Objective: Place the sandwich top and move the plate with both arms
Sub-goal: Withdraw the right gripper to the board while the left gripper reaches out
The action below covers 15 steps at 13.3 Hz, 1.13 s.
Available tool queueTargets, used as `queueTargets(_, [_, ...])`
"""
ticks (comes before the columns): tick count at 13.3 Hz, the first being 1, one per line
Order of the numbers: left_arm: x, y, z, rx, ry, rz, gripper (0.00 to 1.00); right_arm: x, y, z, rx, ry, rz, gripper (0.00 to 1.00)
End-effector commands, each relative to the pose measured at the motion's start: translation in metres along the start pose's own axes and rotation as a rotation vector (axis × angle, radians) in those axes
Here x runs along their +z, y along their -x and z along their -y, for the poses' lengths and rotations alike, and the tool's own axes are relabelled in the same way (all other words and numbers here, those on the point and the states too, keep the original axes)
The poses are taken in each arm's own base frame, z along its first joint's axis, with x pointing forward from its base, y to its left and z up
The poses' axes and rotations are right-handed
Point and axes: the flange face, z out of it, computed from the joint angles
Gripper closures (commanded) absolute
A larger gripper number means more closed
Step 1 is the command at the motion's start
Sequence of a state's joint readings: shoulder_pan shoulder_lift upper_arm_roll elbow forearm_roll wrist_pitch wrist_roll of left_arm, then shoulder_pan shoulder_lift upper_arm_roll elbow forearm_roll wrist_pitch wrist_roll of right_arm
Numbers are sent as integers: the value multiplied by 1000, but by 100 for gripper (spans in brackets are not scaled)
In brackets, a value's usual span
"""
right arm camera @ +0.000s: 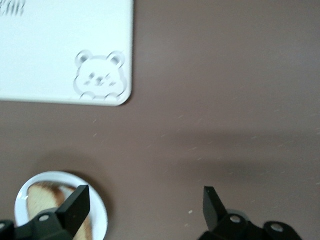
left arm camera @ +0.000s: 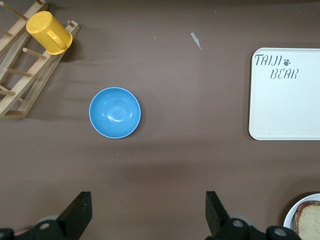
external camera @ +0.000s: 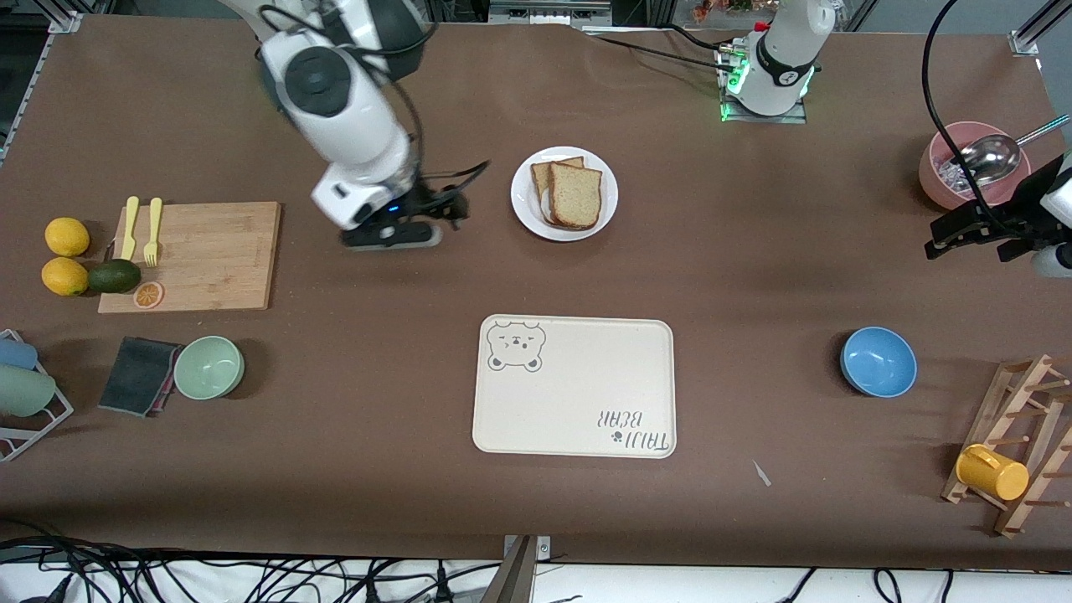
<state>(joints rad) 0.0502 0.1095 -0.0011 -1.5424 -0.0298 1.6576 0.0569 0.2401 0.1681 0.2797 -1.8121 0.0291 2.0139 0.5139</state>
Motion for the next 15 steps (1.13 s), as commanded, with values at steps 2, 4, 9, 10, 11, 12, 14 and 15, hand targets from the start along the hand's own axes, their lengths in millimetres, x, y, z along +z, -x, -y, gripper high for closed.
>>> queueTargets(2, [27,-15,-5,3,33,45,0,-44,-17,-83,57,28,-37,0])
queueTargets(4, [63,-28,-26,45,28,109,0,-73,-31,-135,13,44,-34,0])
queueTargets(9, [114,-32,-65,88,134,222,0,-144,-29,-210,57,127,31,0])
queueTargets(10, [132,-31,-80,113,209,276,0,-149,-28,-220,76,109,48,0])
queueTargets(11, [147,-32,-92,115,306,305,0,-160,-28,-230,85,101,50,0])
queueTargets(12, [159,-31,-101,114,394,328,0,-175,-28,-239,82,98,52,0])
queueTargets(14, [188,-35,-116,98,521,370,0,-193,-26,-235,69,93,45,0])
queueTargets(15, [205,-29,-133,110,543,406,0,-194,-25,-231,62,93,39,0])
